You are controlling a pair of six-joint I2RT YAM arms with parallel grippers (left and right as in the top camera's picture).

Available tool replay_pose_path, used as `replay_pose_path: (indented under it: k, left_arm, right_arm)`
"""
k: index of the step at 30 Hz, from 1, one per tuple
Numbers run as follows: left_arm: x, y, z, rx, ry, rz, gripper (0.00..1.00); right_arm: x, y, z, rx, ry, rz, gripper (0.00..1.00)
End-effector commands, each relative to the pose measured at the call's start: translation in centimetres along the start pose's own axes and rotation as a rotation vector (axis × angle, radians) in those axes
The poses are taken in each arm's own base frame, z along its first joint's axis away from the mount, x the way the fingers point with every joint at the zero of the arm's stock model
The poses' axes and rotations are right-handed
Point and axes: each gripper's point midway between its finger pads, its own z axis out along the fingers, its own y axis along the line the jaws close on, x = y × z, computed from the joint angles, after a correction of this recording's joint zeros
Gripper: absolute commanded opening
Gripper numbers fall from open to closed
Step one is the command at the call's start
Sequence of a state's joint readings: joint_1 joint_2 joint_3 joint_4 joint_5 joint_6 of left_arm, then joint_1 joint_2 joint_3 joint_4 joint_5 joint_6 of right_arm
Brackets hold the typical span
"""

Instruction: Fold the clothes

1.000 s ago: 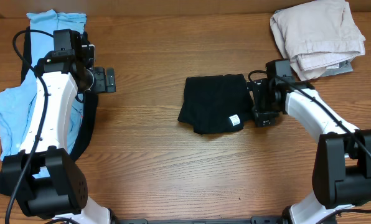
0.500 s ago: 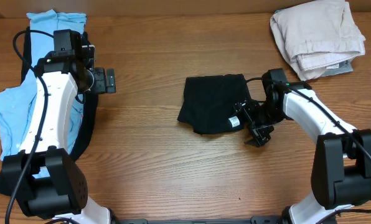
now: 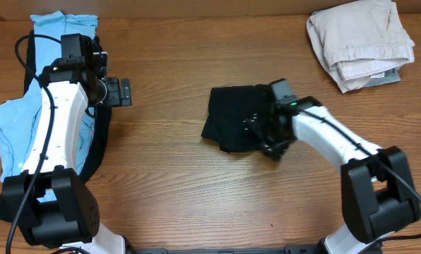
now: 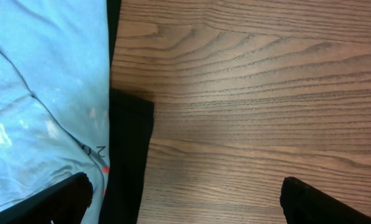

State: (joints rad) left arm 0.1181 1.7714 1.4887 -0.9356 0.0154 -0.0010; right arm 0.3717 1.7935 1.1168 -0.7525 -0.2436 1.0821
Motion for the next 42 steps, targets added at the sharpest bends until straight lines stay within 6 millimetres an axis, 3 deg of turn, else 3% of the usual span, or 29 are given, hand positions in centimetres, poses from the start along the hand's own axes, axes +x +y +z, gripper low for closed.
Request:
replay_pose_path:
  k: [1,15,16,17,20,23,25,29,33,37,42]
  left_arm:
    - [-0.5,-0.3,-0.2,0.013,-0.009,-0.013,1.0]
    - [-0.2,-0.7,-0.2,0.039,0.002,-0.014,1.0]
    - [-0.2,-0.7,-0.2,0.039,0.002,-0.014,1.0]
    - [-0.2,-0.7,-0.2,0.038,0.002,-0.013,1.0]
    - [-0.1,-0.7,-0.2,0.038,0.006,-0.013,1.0]
    - [0.0,-0.7,-0.2,0.037,0.013,-0.014,1.0]
    - [0.1,-0.7,-0.2,0.037,0.016,-0.014,1.0]
    - [0.1,-0.7,-0.2,0.037,0.016,-0.014,1.0]
    - [0.1,-0.7,-0.2,0.037,0.016,-0.014,1.0]
    - [0.1,-0.7,-0.2,0.037,0.016,-0.014,1.0]
    - [0.1,-0.7,-0.2,0.037,0.014,-0.014,1.0]
  right_arm:
    - [0.1,0.7,0.6,0.017,-0.101,0.012,0.84]
    - [-2.1,1.3,0.6,0.011,-0.275,0.098,0.57]
    - [-2.2,1.3,0.8,0.011,-0.274,0.098,0.52]
    - [-2.2,1.3,0.9,0.013,-0.274,0.099,0.36]
    - [-2.2,1.4,0.9,0.011,-0.274,0.09,0.24]
    - [-2.4,1.7,0.8,-0.001,-0.258,0.025,0.16]
    - [-2.6,2.3,0.6,-0.026,-0.227,-0.065,0.04]
    - [-3.3,3.7,-0.5,-0.07,-0.197,-0.253,0.04]
    - [-4.2,6.1,-3.0,-0.17,-0.168,-0.449,0.04]
    - [-5.6,9.2,-8.1,-0.326,-0.173,-0.551,0.04]
    - [-7.9,11.1,-14.0,-0.381,-0.251,-0.633,0.04]
